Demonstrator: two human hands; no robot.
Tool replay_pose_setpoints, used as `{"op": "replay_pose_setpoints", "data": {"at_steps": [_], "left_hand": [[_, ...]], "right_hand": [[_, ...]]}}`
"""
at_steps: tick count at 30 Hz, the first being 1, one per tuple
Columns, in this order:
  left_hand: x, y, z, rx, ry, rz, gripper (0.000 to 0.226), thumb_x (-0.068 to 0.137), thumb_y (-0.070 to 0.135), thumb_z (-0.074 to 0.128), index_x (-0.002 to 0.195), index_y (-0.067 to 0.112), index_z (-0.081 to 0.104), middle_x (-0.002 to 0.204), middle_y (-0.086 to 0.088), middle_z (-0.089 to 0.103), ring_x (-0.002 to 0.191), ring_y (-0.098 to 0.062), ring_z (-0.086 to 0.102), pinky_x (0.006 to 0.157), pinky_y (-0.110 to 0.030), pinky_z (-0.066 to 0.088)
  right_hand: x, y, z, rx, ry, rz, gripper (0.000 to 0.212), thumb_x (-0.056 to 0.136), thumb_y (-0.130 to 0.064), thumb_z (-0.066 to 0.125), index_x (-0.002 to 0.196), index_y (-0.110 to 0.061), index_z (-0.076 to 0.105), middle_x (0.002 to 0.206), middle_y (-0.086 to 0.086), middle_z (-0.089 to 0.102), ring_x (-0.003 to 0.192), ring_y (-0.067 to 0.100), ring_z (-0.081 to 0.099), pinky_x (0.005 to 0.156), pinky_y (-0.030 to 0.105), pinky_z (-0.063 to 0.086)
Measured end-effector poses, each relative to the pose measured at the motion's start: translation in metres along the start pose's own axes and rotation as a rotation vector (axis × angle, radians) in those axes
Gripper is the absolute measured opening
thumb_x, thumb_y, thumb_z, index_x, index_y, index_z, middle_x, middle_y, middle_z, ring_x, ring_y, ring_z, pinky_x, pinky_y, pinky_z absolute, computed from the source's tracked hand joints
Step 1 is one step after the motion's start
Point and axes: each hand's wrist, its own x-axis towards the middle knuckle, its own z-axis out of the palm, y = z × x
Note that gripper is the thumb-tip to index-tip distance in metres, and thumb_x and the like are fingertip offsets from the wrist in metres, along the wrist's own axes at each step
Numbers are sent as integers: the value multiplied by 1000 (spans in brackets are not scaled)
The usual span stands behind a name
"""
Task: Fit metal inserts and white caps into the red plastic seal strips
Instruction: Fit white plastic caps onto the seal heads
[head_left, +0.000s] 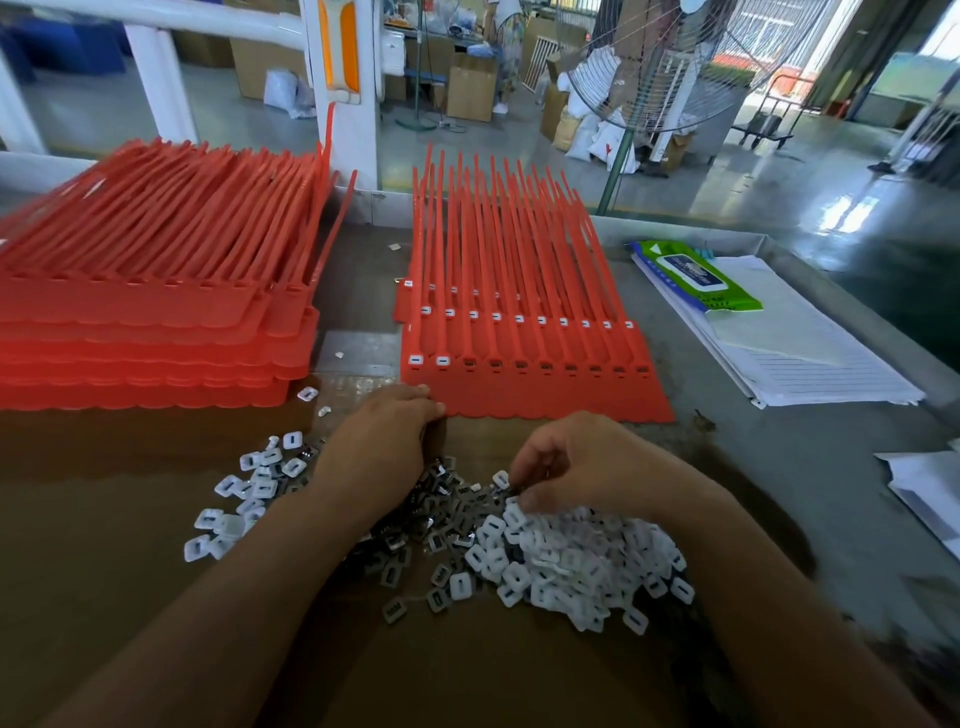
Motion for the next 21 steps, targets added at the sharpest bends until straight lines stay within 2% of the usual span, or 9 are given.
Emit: {"op": "replay_pose_setpoints", "data": {"at_steps": [2, 5, 16, 21], "left_hand": [[0, 0, 0, 2, 0, -6, 45, 85, 1, 41, 124, 19, 54, 138, 0, 44, 128, -17, 36, 105, -29, 26], [-1, 0, 0, 3, 2, -3, 45, 85, 1, 42, 124, 19, 54, 138, 0, 44, 128, -17, 36, 105, -28, 26], [-2, 0, 0, 9, 5, 11, 41, 87, 3, 43, 123, 18, 54, 137, -2, 45, 127, -17, 38, 104, -28, 27], [-2, 1, 0, 13, 7, 9, 41, 87, 3, 43, 124, 18, 54, 137, -1, 45, 127, -17, 37, 105, -28, 26]], "right_hand": [[1, 1, 2, -22, -20, 6, 13, 74, -23, 75, 77, -31, 65, 76, -16, 66, 68, -9, 60, 66, 11, 48], [2, 2, 4, -43, -24, 1, 14, 74, -25, 75, 74, -32, 63, 72, -19, 63, 65, -13, 56, 61, 10, 43], [2, 6, 9, -37, 26, -10, 17, 76, -24, 73, 69, -33, 60, 69, -18, 60, 62, -13, 54, 55, 7, 40], [-2, 6, 8, -7, -16, -22, 15, 75, -26, 74, 75, -33, 60, 71, -16, 62, 64, -11, 56, 56, 5, 41]]}}
